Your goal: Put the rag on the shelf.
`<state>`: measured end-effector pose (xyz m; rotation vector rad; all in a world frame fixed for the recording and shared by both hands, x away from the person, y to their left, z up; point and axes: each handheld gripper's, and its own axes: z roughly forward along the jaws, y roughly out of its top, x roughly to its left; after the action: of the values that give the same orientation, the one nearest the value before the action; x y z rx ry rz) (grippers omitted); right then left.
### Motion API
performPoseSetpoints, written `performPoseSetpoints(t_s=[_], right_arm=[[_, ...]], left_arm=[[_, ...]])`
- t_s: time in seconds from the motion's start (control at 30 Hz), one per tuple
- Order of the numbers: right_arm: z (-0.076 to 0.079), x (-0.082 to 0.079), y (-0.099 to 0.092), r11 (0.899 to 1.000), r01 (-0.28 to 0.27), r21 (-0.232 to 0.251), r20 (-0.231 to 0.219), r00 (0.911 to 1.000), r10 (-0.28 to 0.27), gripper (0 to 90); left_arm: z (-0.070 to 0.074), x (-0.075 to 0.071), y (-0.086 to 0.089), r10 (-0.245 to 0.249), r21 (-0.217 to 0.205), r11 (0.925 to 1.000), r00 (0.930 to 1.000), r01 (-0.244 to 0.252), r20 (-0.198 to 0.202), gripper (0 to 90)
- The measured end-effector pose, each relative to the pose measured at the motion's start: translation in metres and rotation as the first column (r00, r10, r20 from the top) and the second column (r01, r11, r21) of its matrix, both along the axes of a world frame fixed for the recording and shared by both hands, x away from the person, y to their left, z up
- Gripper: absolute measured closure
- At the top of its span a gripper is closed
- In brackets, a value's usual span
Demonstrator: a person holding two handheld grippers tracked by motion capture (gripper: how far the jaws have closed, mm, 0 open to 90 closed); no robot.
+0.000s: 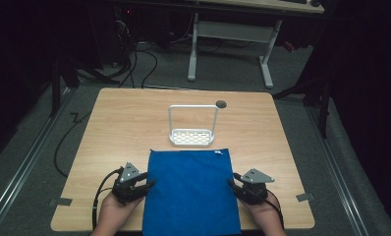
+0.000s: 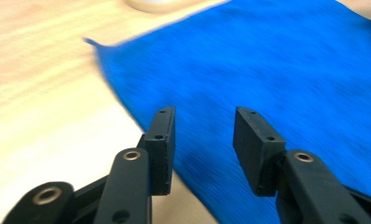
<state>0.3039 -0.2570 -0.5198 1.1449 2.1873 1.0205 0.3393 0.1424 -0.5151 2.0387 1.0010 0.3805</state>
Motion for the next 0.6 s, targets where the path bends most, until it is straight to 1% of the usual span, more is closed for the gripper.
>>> performPoseSetpoints(t_s=[0.07,0.1,0.13,0.17,0.2,0.27,0.3,0.33,0.4,0.43,0.47,0.5,0.53,0.57,0.6], right_arm=[[0.001,0.001,0.000,1.000,0.004,0.005,-0.003,1.0000,-0.004,64.1],[0.002,0.002,0.000,1.000,0.007,0.009,-0.002,1.0000,-0.007,64.5],[0.002,0.002,0.000,1.000,0.002,0.016,-0.002,1.0000,-0.002,65.2],[0.002,0.002,0.000,1.000,0.002,0.016,-0.002,1.0000,-0.002,65.2],[0.005,0.003,0.000,1.000,0.010,0.023,0.005,0.9999,-0.010,65.2],[0.006,0.003,0.000,1.000,0.014,0.021,0.011,0.9998,-0.015,65.2],[0.006,0.003,0.000,1.000,0.014,0.021,0.011,0.9998,-0.015,65.2],[0.006,0.002,-0.001,1.000,0.015,0.019,0.013,0.9998,-0.016,65.1],[0.007,0.001,-0.002,1.000,0.022,0.021,0.017,0.9996,-0.022,64.2],[0.007,0.001,-0.002,1.000,0.022,0.021,0.017,0.9996,-0.022,64.2],[0.007,0.001,-0.003,0.999,0.027,0.027,0.017,0.9995,-0.028,63.5],[0.007,0.002,-0.005,0.999,0.036,0.030,0.019,0.9991,-0.037,60.9],[0.007,0.002,-0.005,0.999,0.036,0.030,0.019,0.9991,-0.037,60.9],[0.007,0.004,-0.008,0.998,0.051,0.044,0.014,0.9986,-0.051,58.9],[0.007,0.005,-0.008,0.997,0.054,0.048,0.017,0.9983,-0.055,57.9]], left_arm=[[-0.001,0.009,-0.003,0.020,0.011,0.9997,0.9998,-0.020,0.004,53.9],[-0.002,0.018,-0.005,0.046,0.007,0.9989,0.9989,-0.046,0.006,53.3],[-0.002,0.023,-0.006,0.062,0.011,0.9980,0.9980,-0.063,0.010,52.5],[-0.002,0.023,-0.006,0.062,0.011,0.9980,0.9980,-0.063,0.010,52.1],[-0.003,0.034,-0.010,0.092,0.024,0.9954,0.9951,-0.093,0.037,50.2],[-0.004,0.048,-0.012,0.120,0.027,0.9924,0.9925,-0.120,0.023,49.3],[-0.004,0.048,-0.012,0.120,0.027,0.9924,0.9925,-0.120,0.023,50.4],[-0.005,0.060,-0.013,0.138,0.010,0.9903,0.9903,-0.138,0.017,50.7],[-0.007,0.072,-0.015,0.152,0.012,0.9883,0.9884,-0.152,-0.002,50.6],[-0.007,0.072,-0.015,0.152,0.012,0.9883,0.9884,-0.152,-0.002,51.2],[-0.008,0.077,-0.016,0.155,0.008,0.9879,0.9877,-0.155,-0.017,51.2],[-0.010,0.082,-0.018,0.159,0.009,0.9873,0.9869,-0.158,-0.031,51.6],[-0.011,0.085,-0.019,0.159,0.017,0.9873,0.9866,-0.158,-0.039,51.6],[-0.015,0.089,-0.021,0.171,0.013,0.9853,0.9847,-0.170,-0.036,56.0],[-0.016,0.091,-0.021,0.172,0.018,0.9850,0.9837,-0.172,-0.051,57.1]])
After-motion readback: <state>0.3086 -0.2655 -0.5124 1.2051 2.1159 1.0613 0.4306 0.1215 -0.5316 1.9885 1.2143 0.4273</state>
